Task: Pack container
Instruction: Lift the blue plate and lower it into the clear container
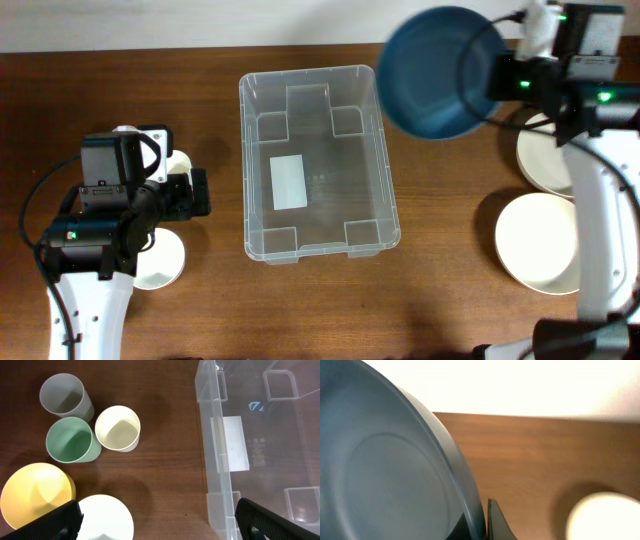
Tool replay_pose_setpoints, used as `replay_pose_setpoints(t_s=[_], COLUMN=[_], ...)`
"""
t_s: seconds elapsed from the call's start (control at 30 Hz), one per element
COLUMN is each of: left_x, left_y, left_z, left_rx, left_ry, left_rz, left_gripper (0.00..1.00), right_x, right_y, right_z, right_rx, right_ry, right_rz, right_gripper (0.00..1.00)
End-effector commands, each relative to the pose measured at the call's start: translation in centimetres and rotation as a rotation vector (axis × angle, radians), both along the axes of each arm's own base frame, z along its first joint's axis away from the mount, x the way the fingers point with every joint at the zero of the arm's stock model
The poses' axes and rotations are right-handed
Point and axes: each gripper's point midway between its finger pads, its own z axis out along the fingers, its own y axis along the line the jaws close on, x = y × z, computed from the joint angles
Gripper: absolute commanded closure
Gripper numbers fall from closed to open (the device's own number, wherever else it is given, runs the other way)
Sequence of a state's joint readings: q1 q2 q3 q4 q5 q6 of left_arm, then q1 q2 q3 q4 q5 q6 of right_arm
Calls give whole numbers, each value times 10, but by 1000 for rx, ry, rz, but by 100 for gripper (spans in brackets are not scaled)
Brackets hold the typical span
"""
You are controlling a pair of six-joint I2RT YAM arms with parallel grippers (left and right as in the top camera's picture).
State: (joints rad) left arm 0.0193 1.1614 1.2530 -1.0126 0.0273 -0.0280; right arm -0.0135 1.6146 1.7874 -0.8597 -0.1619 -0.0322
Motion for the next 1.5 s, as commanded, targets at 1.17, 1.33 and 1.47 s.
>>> replay_pose_setpoints(t_s=[1.17, 1.33, 1.47], left_x=[4, 4, 4], left_y=[1, 1, 1], left_z=[7, 7, 7], left_rx=[-10, -10, -10], left_ry=[-24, -24, -24], left_rz=[11, 11, 11], left_gripper=[0, 0, 0], right_x=[56, 50, 45], right_y=[182, 170, 119], right_z=[-179, -127, -44], right_rx=[-102, -124, -176], right_ry=[232, 160, 25], right_rz=[179, 169, 23], right_gripper=[69, 57, 56])
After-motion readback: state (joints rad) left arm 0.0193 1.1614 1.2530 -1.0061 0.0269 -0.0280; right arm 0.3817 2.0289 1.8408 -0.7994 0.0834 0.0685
